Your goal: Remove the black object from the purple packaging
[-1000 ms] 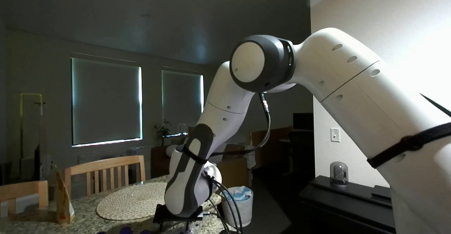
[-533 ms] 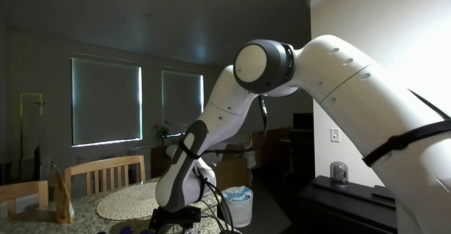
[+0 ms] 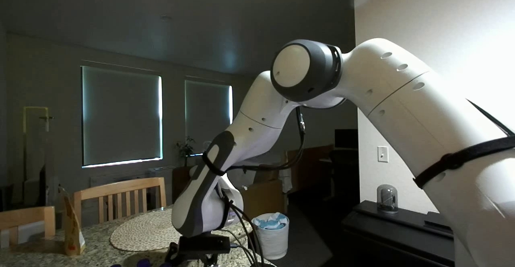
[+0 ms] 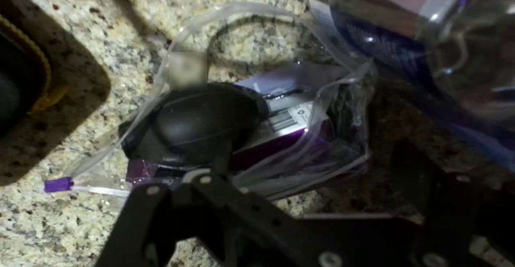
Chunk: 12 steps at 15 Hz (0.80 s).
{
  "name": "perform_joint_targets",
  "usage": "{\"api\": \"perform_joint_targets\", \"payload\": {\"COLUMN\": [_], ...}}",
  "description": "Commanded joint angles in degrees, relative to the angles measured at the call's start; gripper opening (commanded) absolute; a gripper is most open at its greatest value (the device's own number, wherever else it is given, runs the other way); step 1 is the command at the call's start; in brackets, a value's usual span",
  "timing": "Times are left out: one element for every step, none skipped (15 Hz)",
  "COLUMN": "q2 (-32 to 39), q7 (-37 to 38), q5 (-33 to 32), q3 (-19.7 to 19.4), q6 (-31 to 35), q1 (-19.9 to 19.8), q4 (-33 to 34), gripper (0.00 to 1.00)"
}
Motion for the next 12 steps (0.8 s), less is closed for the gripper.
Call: {"api": "perform_joint_targets", "payload": {"q2": [-0.2,0.4,0.9,1.4,2.2,2.9,3.8,4.3,4.7,5.0,5.0,5.1], "q7": [-6.3,-6.9,-7.4,-7.5,-7.6,-7.0,-6.5,-6.2,-5.7,-5.4,-4.1,-3.0], "q5": [4.2,4.8,5.2,5.2,5.1,4.6,4.2,4.0,3.6,3.4,2.6,1.8], "q3": [2.7,2.7,2.4,1.8,1.2,0.4,-0.3,-0.8,-1.4,-1.9,-3.2,-4.6], "q6": [-5.5,-7.0,-8.1,-8.7,-9.0,-9.5,-10.3,-10.9,-11.5,-11.9,-12.2,-12.6], "q1": [-4.0,-4.5,-4.7,-4.6,-4.4,-3.8,-3.3,-2.9,-2.3,-1.8,-0.4,1.0], "q4": [-0.2,0.3,0.7,1.1,1.5,2.2,3.0,3.5,4.0,4.4,4.9,5.4], "gripper": [1.0,1.0,1.0,1.0,1.0,1.0,1.0,1.0,1.0,1.0,1.0,1.0]}}
